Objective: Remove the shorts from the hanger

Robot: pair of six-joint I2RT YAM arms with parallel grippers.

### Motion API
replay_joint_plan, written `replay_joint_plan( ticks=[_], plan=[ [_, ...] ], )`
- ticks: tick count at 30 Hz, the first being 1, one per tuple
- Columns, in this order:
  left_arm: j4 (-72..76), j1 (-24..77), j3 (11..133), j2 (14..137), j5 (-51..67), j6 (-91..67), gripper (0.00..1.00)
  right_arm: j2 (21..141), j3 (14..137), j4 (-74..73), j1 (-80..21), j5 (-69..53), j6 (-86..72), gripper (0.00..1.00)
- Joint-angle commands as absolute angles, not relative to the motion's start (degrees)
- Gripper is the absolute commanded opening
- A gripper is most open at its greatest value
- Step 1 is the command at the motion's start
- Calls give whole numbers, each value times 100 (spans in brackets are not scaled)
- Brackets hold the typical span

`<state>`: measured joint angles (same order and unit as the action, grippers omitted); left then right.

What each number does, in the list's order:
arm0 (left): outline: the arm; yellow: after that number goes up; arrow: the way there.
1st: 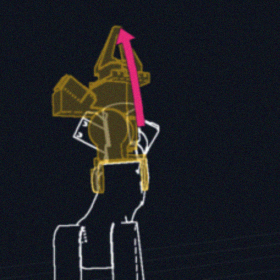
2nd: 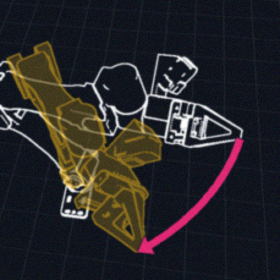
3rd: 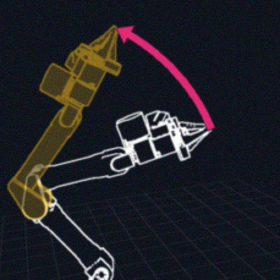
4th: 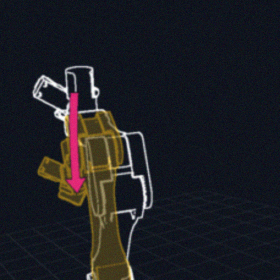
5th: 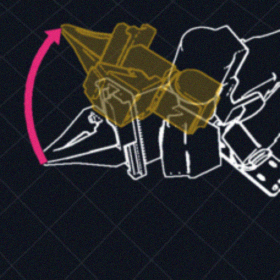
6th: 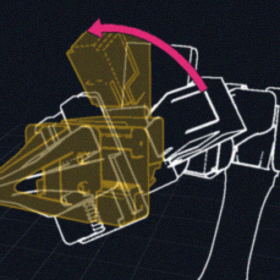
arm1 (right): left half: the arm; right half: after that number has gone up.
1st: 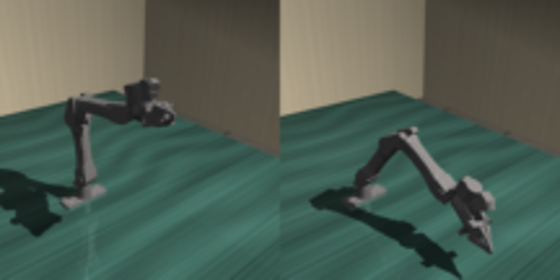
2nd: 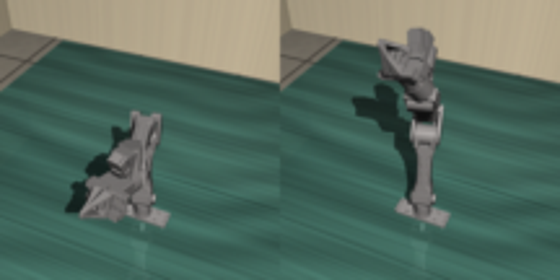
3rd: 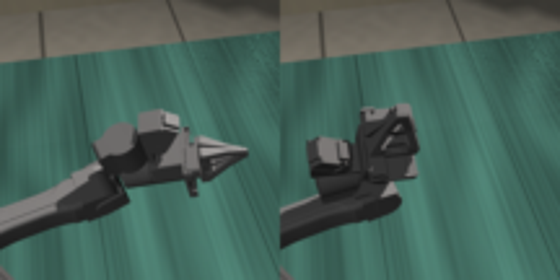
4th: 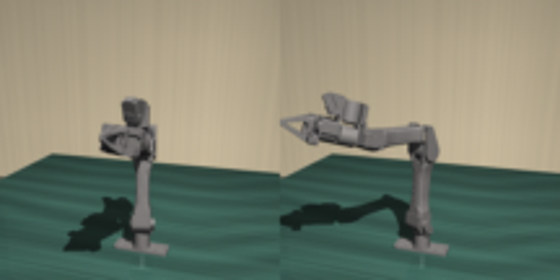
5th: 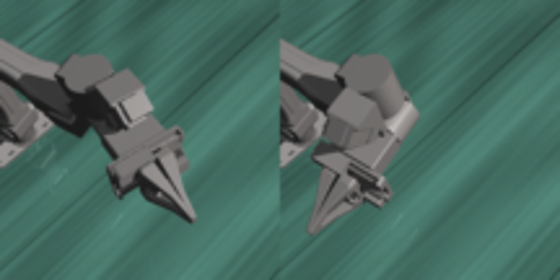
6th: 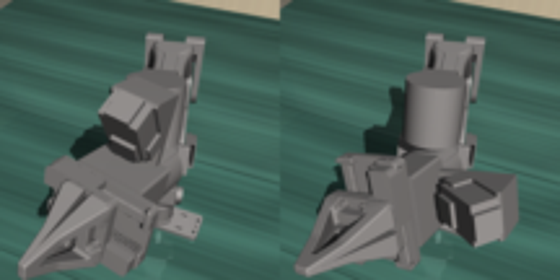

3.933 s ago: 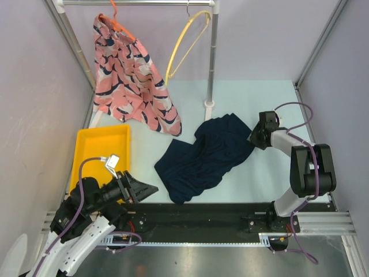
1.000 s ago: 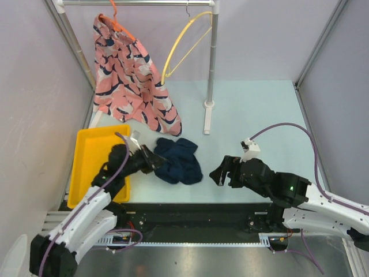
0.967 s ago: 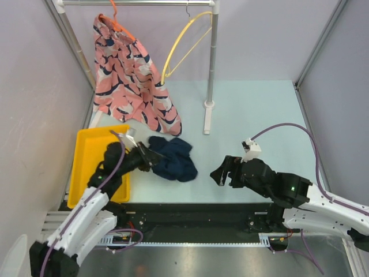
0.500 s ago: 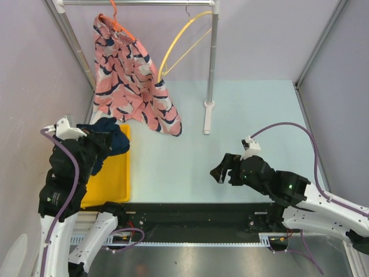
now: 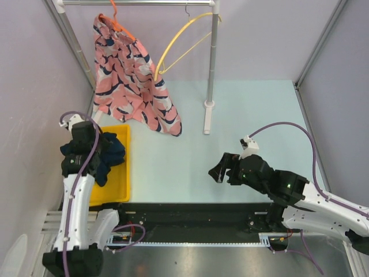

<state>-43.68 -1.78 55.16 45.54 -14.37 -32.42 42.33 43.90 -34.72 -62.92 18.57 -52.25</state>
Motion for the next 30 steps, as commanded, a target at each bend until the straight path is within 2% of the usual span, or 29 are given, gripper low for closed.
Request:
replay_joint_plan(
  ticks=[1, 5, 8, 10, 12, 13, 14, 16, 20, 24, 28, 29, 30],
  plan=[
    [-3568, -1105, 5309, 5043, -92, -3050, 0, 4113, 4386, -3463, -6214, 1890, -5151, 90],
    [-3568, -1125, 4976, 5011, 351, -3233, 0, 4166, 4386, -3393, -6179, 1863, -5124, 90],
    [-3883, -1116, 4562, 4642, 81, -3673, 0, 4280, 4386, -3279, -6126, 1776, -5080, 90],
    [-4471, -1125, 4413, 4238, -569, -4067, 9, 4350, 4386, -3199, -6091, 1705, -5045, 90],
    [-5227, -1125, 4421, 3826, -1183, -4376, 33, 4491, 4386, -3103, -6003, 1565, -4966, 90],
    [-5386, -1125, 4421, 3614, -1326, -4629, 53, 4543, 4386, -3076, -5968, 1495, -4940, 90],
    [-5553, -1125, 4386, 3403, -1449, -4762, 99, 4587, 4386, -3015, -5942, 1433, -4905, 90],
    [-5634, -1125, 4412, 2895, -1757, -4956, 100, 4702, 4386, -2953, -5819, 1222, -4852, 90],
    [-5730, -1125, 4824, 2645, -2135, -4896, 100, 4720, 4386, -2857, -5704, 1002, -4825, 90],
    [-5705, -1125, 5159, 2707, -1891, -4817, 100, 4693, 4386, -2856, -5687, 941, -4878, 90],
    [-5081, -1125, 4801, 2698, -224, -4326, 100, 4798, 4386, -2760, -5704, 827, -4852, 90],
    [-4776, -1116, 4694, 2698, 842, -4255, 100, 4834, 4386, -2673, -5739, 748, -4791, 90],
    [-4598, -1116, 4572, 2681, 1383, -4202, 99, 4869, 4386, -2594, -5757, 704, -4747, 90]
  ],
)
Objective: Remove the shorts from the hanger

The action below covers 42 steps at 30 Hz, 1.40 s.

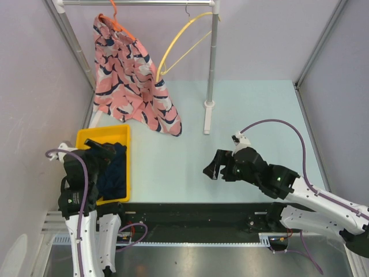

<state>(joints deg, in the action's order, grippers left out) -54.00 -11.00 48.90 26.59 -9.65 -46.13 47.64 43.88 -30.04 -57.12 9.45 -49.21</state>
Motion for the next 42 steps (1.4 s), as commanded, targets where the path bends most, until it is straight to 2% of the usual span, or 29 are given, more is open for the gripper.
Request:
replay_joint_plan(
  ticks=[1, 2, 3, 9, 16, 21, 25, 29, 33, 35, 42],
  plan=[
    [-4431, -1108, 4309, 2655, 1867, -4114, 99, 4930, 4386, -2514, -5783, 668, -4711, 90],
    [-4169, -1073, 4176, 2619, 2707, -4105, 96, 4957, 4386, -2331, -5818, 624, -4641, 90],
    [-4070, -1020, 4053, 2523, 2864, -4165, 95, 4974, 4394, -2225, -5888, 607, -4623, 91],
    [-3437, -186, 3481, 2250, 3075, -4289, 98, 5650, 5114, -1565, -6099, 676, -4124, 91],
    [-2831, 1526, 3138, 2057, 2515, -4772, 98, 7012, 7003, -1380, -6038, 747, -3113, 91],
    [-2997, 2302, 3076, 2127, 2215, -4755, 99, 7874, 8374, -1327, -5766, 686, -2515, 89],
    [-3032, 2610, 2857, 1960, 2285, -4728, 99, 8953, 10190, -2071, -5660, 904, -1803, 89],
    [-3172, 2628, 2883, 1872, 2408, -4685, 99, 10515, 12719, -2557, -5616, 1203, -1108, 89],
    [-3462, 2628, 3137, 2021, 2417, -4369, 99, 11670, 14403, -2760, -5388, 1283, -940, 88],
    [-3664, 2619, 3313, 2109, 2382, -4246, 99, 11970, 14721, -2532, -5239, 1205, -923, 88],
    [-3867, 2628, 3516, 2215, 2338, -3929, 100, 12418, 14423, -1030, -4975, 1195, -625, 86]
  ],
)
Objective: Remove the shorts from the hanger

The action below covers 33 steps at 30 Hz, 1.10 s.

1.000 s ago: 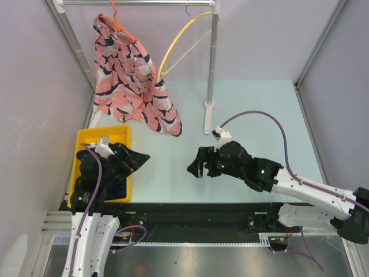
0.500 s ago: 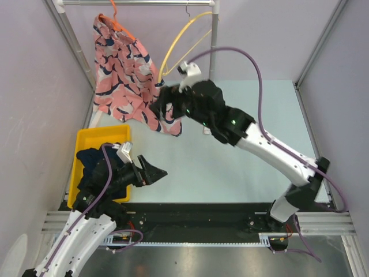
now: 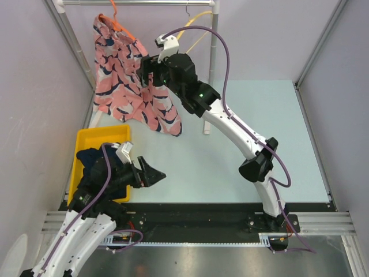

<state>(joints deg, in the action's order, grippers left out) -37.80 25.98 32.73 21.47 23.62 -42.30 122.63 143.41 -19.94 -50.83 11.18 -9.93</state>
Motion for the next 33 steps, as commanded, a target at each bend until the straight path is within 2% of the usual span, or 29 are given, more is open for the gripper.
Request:
replay_joint_plan(
  ticks=[1, 6, 10, 13, 14, 18, 19, 25, 28, 33],
  plan=[
    [-3867, 2619, 3524, 2258, 2355, -3911, 100, 12480, 14440, -933, -4940, 1187, -615, 86],
    [-3911, 2628, 3603, 2382, 2338, -3788, 100, 12761, 14458, -467, -4869, 1195, -633, 83],
    [-3999, 2628, 3744, 2408, 2277, -3700, 100, 13025, 14467, -168, -4887, 1169, -642, 76],
    [-4157, 2628, 3884, 2408, 2206, -3595, 100, 13192, 14475, 165, -4930, 1195, -615, 62],
    [-4244, 2628, 3954, 2408, 2171, -3551, 100, 13227, 14484, 228, -4965, 1213, -589, 53],
    [-4377, 2628, 4052, 2373, 2092, -3472, 100, 13386, 14537, 675, -5106, 1493, -449, 34],
    [-4394, 2628, 4060, 2364, 2092, -3463, 100, 13403, 14546, 755, -5159, 1572, -379, 26],
    [-4632, 2628, 4166, 2312, 2074, -3410, 100, 13289, 14546, 1405, -5633, 2381, 324, 6],
    [-4746, 2628, 4218, 2277, 2092, -3410, 100, 13175, 14537, 1739, -5809, 2662, 509, 0],
    [-5001, 2619, 4429, 2197, 2013, -3375, 100, 13096, 14563, 2267, -5968, 3005, 668, 0]
  ],
)
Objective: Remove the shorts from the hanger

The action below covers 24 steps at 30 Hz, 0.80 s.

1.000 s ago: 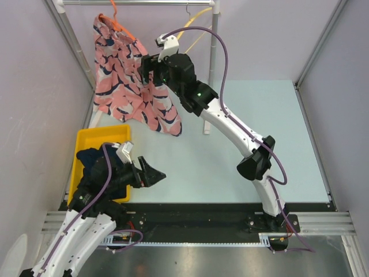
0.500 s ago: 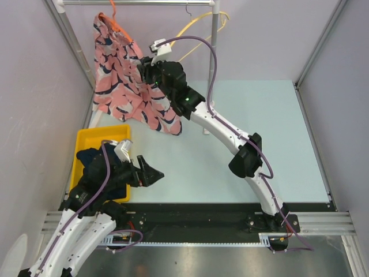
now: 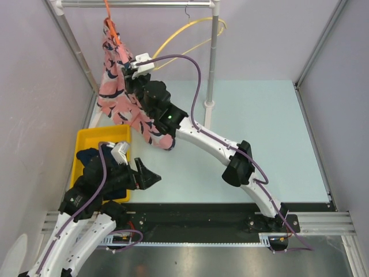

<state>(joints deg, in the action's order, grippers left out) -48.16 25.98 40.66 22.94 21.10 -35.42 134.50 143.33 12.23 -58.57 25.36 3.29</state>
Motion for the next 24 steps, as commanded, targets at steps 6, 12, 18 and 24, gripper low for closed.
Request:
replay_joint_plan(
  ticks=[6, 12, 18, 24],
  plan=[
    [-5221, 2628, 4623, 2022, 1890, -3427, 100, 13139, 14914, 2575, -6047, 3129, 633, 0],
    [-5335, 2628, 4605, 1828, 1890, -3568, 100, 13210, 15230, 2865, -6003, 2778, 624, 0],
    [-5405, 2628, 4623, 1767, 1846, -3639, 100, 13192, 15302, 3076, -5941, 2540, 510, 0],
    [-5414, 2628, 4597, 1810, 1767, -3656, 100, 12982, 15188, 3199, -6091, 2470, 773, 0]
  ],
)
